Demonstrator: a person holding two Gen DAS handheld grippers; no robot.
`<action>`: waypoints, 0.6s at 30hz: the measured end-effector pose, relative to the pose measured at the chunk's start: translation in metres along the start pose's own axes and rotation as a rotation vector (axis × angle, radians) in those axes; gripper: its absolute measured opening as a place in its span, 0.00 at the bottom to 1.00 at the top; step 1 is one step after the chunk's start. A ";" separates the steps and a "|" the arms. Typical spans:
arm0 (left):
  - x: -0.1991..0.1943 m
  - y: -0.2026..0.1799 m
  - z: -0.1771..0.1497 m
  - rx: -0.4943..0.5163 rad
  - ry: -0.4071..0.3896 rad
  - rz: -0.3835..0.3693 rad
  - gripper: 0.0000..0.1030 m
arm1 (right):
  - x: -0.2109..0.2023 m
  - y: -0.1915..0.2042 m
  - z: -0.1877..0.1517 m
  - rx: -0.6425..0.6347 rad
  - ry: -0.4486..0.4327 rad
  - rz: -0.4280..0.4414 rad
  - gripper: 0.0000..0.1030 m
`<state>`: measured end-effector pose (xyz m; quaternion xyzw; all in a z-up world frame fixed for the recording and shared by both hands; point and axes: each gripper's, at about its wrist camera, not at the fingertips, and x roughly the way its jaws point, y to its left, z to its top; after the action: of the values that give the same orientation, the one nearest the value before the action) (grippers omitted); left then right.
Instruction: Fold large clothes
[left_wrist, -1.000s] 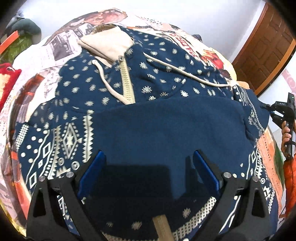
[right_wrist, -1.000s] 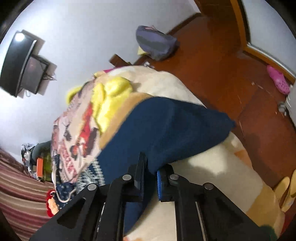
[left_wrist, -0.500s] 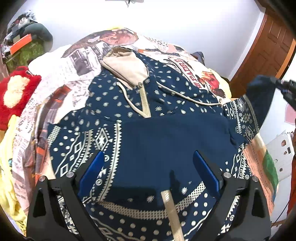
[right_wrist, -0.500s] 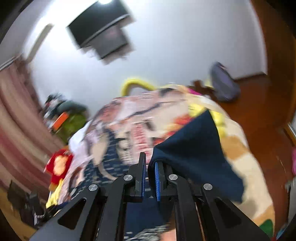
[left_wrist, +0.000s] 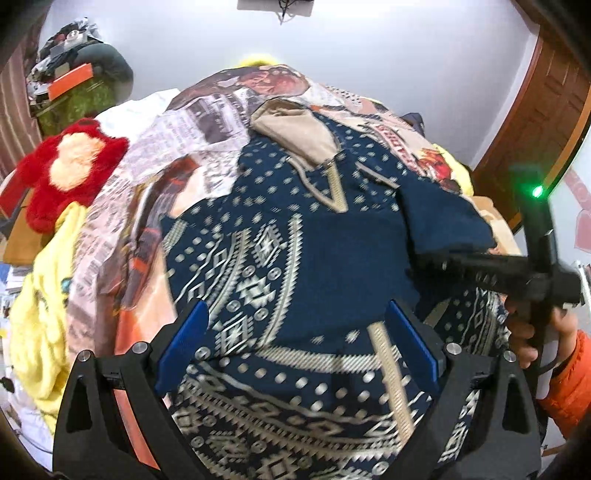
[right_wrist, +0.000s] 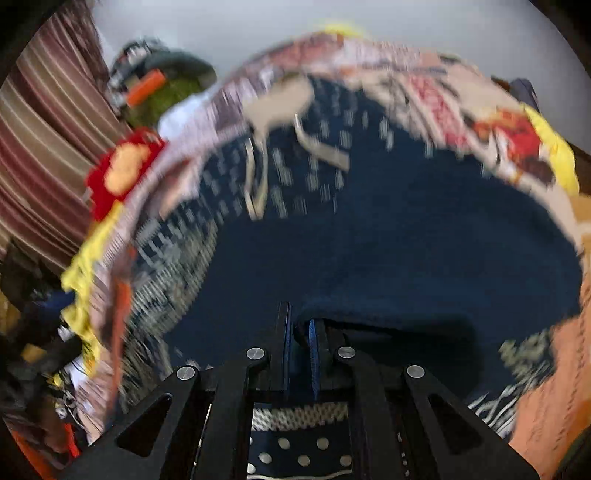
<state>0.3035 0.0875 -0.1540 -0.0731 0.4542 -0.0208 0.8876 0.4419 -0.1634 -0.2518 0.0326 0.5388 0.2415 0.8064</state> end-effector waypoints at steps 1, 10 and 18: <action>-0.001 0.003 -0.004 0.001 0.005 0.007 0.95 | 0.005 -0.001 -0.009 0.002 0.021 -0.020 0.07; 0.007 -0.010 -0.017 0.018 0.048 -0.002 0.95 | -0.009 0.004 -0.057 -0.081 0.133 -0.016 0.07; 0.018 -0.085 0.023 0.172 0.010 -0.055 0.95 | -0.074 -0.030 -0.074 -0.106 0.008 -0.104 0.07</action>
<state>0.3349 0.0041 -0.1427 -0.0088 0.4531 -0.0845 0.8874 0.3645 -0.2372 -0.2289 -0.0394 0.5294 0.2276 0.8164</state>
